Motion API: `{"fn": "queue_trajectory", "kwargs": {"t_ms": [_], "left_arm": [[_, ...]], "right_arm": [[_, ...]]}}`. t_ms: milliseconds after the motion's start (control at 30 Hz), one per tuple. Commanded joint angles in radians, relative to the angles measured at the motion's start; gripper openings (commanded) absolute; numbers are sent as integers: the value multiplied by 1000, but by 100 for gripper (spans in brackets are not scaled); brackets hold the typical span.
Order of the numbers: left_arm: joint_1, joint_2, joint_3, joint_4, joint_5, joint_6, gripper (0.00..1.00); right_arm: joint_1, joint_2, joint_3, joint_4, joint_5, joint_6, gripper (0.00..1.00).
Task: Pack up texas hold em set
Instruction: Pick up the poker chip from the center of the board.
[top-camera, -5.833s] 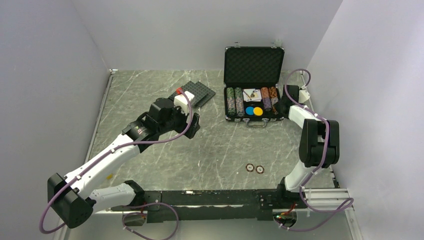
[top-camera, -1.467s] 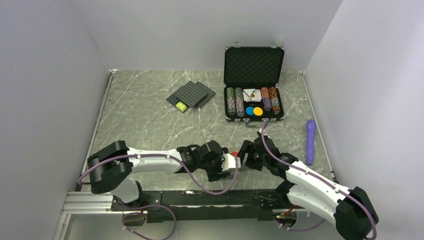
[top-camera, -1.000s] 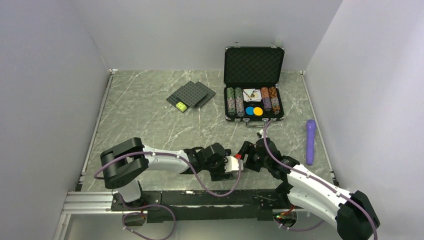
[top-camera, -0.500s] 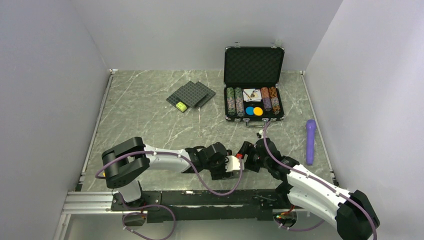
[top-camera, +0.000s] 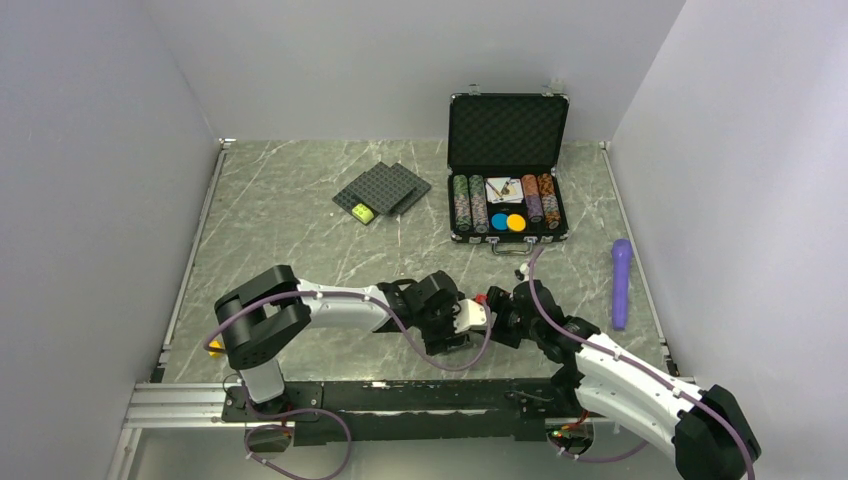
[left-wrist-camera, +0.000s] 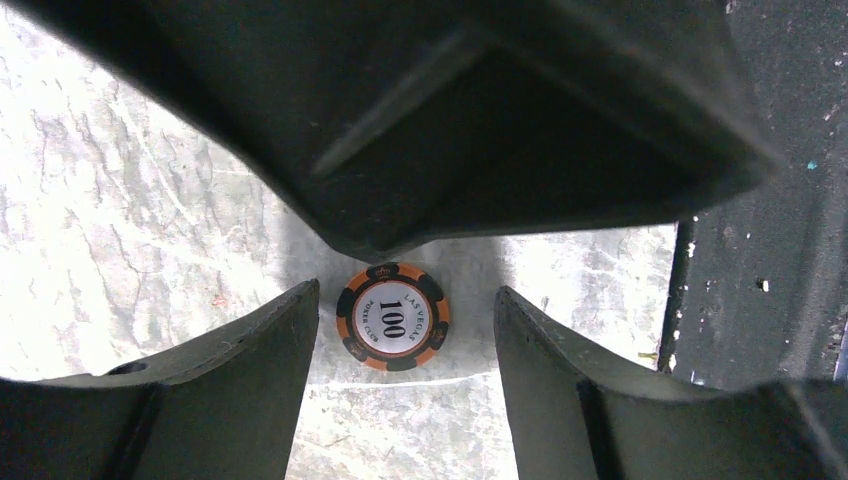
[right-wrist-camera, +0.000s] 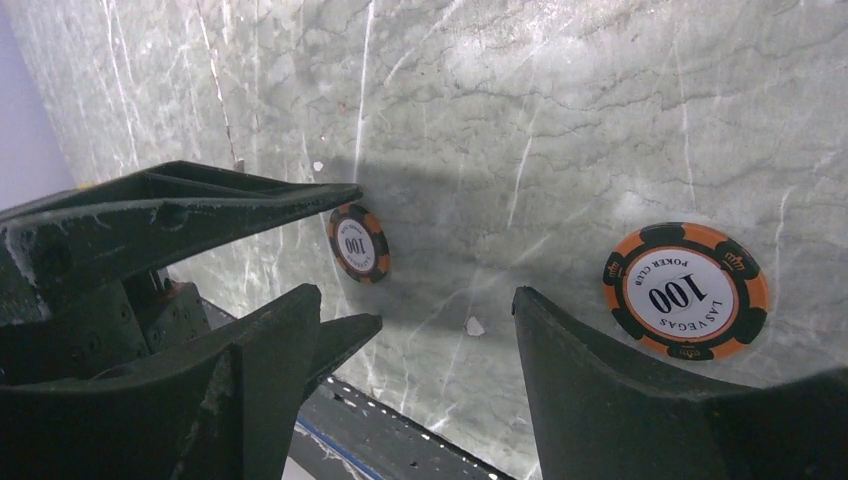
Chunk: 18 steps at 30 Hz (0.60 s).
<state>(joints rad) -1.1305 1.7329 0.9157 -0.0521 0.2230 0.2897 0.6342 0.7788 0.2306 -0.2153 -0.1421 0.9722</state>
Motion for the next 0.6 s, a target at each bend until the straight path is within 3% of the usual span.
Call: {"fn": "queue_trajectory", "kwargs": {"t_ms": [0, 567], "left_arm": [[32, 54, 0, -111, 34, -2, 68], [37, 49, 5, -257, 35, -21, 62]], "right_arm": [[-2, -10, -7, 37, -19, 10, 75], [-2, -33, -33, 54, -25, 23, 75]]}}
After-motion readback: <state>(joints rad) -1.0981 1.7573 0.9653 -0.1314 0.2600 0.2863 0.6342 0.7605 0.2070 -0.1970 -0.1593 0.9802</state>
